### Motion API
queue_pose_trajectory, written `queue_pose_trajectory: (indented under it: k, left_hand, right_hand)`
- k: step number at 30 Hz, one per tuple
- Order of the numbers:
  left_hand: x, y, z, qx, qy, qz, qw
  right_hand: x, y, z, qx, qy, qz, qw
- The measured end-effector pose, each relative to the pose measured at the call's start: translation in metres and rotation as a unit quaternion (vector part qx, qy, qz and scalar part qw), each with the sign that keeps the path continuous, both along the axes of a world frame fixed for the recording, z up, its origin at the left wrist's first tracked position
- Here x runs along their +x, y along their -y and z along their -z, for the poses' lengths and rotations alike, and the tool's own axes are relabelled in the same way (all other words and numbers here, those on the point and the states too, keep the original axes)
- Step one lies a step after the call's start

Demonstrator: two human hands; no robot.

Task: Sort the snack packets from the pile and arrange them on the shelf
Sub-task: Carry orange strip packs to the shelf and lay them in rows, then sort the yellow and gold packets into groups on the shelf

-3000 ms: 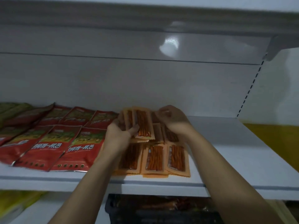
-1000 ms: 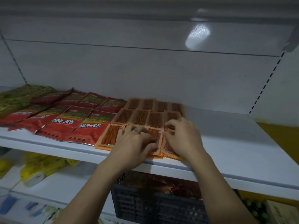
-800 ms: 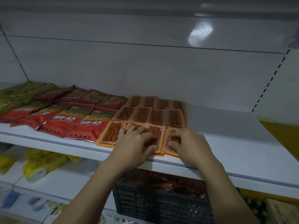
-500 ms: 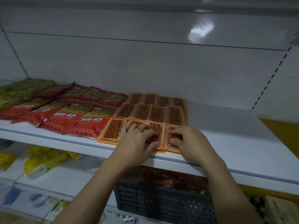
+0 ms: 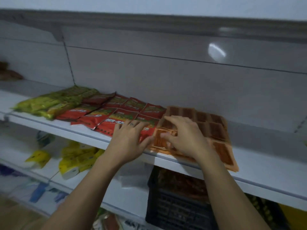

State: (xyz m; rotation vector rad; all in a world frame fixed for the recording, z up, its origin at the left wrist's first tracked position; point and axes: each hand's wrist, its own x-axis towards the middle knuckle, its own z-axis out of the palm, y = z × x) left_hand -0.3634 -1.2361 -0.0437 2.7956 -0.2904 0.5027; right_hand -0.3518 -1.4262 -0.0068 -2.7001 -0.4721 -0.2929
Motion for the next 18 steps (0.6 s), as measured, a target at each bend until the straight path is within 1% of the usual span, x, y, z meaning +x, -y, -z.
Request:
queue_pose_trajectory:
  k: [3,8,18]
  left_hand:
    - [-0.014,-0.062,-0.002,0.007,0.012,-0.054,0.998]
    - [-0.048,-0.167,-0.006,0.006,0.029,-0.146,0.989]
    - [-0.138,-0.354,-0.001,0.000,0.007,-0.313,0.950]
  right_hand:
    - [0.003,-0.060,-0.003,-0.011,0.002,-0.038,0.999]
    - [0.005,-0.163,-0.003,-0.029,0.014,-0.130,0.991]
    - [-0.018,-0.374,0.002,-0.025,0.043,-0.284,0.957]
